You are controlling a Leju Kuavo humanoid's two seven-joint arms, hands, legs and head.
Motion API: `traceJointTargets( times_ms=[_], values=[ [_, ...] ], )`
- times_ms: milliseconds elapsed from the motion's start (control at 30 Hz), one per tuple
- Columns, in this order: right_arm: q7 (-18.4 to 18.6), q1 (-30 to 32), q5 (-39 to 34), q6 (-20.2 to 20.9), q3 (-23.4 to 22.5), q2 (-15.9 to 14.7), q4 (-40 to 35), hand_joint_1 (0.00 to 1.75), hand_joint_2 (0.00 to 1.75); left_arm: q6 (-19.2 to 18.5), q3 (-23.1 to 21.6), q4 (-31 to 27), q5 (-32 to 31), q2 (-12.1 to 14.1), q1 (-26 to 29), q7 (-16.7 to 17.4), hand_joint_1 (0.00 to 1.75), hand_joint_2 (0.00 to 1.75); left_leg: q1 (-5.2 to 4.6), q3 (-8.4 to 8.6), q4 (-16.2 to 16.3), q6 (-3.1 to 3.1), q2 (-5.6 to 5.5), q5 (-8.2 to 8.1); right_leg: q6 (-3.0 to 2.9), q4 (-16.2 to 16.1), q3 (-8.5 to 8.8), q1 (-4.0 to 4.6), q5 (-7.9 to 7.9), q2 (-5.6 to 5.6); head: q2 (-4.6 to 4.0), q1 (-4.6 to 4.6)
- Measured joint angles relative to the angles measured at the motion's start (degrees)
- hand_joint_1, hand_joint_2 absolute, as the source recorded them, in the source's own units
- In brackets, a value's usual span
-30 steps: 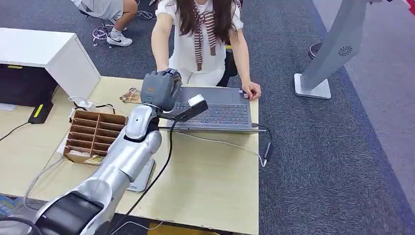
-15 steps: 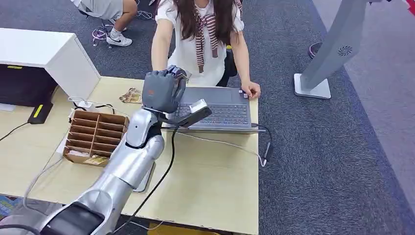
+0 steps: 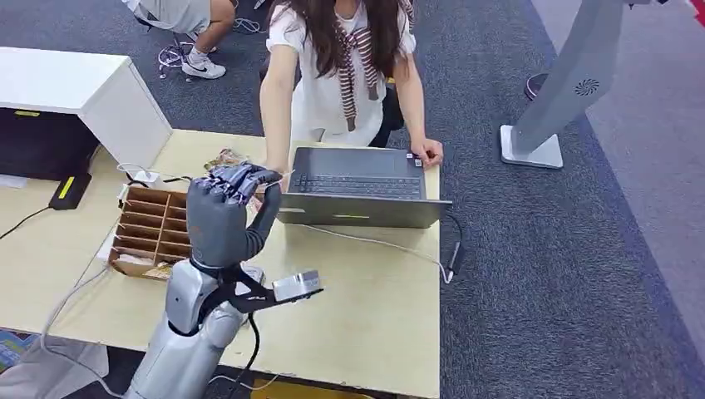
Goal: Pass the card to the sensor for recognition and then transmit it.
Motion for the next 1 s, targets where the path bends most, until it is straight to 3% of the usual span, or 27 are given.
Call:
traceJointTargets(
  times_ms=[200, 400, 767, 1000],
  values=[
    [-0.1, 0.4, -1.1, -0.9, 0.0, 0.0, 0.0, 0.00, 0.00, 0.0, 0.0, -4.0, -0.2, 2.1, 7.5, -1.8, 1.75, 1.75, 0.00, -0.01, 0.0, 0.00, -0.01, 0.00, 0.00, 0.0, 0.01, 0.00, 0.00, -0.01, 0.00, 0.02],
    [-0.4, 0.6, -2.0, -0.9, -0.3, 0.0, 0.0, 0.00, 0.00, 0.0, 2.6, -3.6, 2.0, 4.0, 13.2, -0.1, 1.75, 1.75, 0.00, 0.02, 0.0, -0.03, 0.02, -0.03, 0.00, 0.0, -0.01, 0.01, 0.00, 0.03, 0.00, 0.00],
    [-0.7, 0.6, -2.4, 0.5, -1.0, 0.0, 0.0, 0.00, 0.00, -0.2, 13.3, 9.4, 3.2, 4.7, 15.8, 2.3, 1.75, 1.75, 0.02, 0.01, 0.0, -0.03, -0.01, 0.00, -0.02, 0.0, 0.00, 0.02, -0.01, -0.01, 0.00, 0.02],
    [-1.2, 0.5, -2.0, 1.3, -1.0, 0.0, 0.0, 0.00, 0.00, -0.7, 16.7, 15.2, 3.8, 4.7, 15.1, 2.4, 1.75, 1.75, 0.02, 0.00, 0.0, -0.03, -0.01, -0.01, -0.02, 0.0, 0.00, 0.02, -0.01, -0.02, 0.00, 0.00]
  ],
)
